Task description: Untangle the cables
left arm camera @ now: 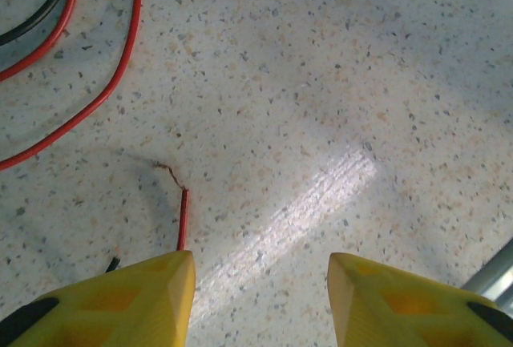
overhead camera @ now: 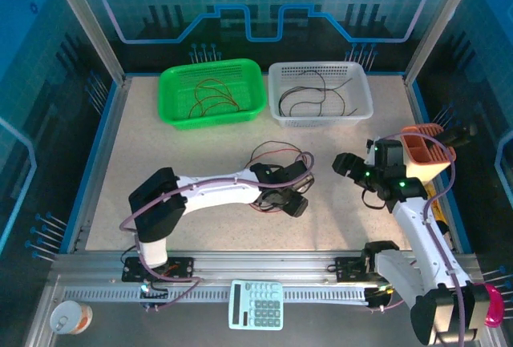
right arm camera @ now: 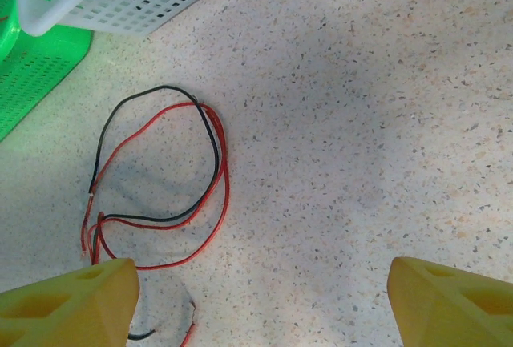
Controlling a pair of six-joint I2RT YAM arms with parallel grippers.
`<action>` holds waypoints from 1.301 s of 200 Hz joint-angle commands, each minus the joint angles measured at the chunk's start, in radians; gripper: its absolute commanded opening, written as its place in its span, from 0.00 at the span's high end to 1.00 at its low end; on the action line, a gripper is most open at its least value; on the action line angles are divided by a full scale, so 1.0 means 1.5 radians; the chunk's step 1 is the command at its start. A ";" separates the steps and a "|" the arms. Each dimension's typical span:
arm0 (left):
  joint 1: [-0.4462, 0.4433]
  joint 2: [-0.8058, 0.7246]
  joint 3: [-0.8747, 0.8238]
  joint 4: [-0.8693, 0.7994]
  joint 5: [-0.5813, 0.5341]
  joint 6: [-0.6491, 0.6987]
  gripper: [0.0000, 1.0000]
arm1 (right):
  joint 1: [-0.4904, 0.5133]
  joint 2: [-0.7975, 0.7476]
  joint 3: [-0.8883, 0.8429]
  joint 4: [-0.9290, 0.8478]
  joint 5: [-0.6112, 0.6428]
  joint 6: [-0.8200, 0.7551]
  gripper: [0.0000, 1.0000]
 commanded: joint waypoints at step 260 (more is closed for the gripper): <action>0.002 0.143 0.076 -0.082 -0.085 0.010 0.70 | -0.033 -0.015 0.000 0.005 -0.085 0.002 0.18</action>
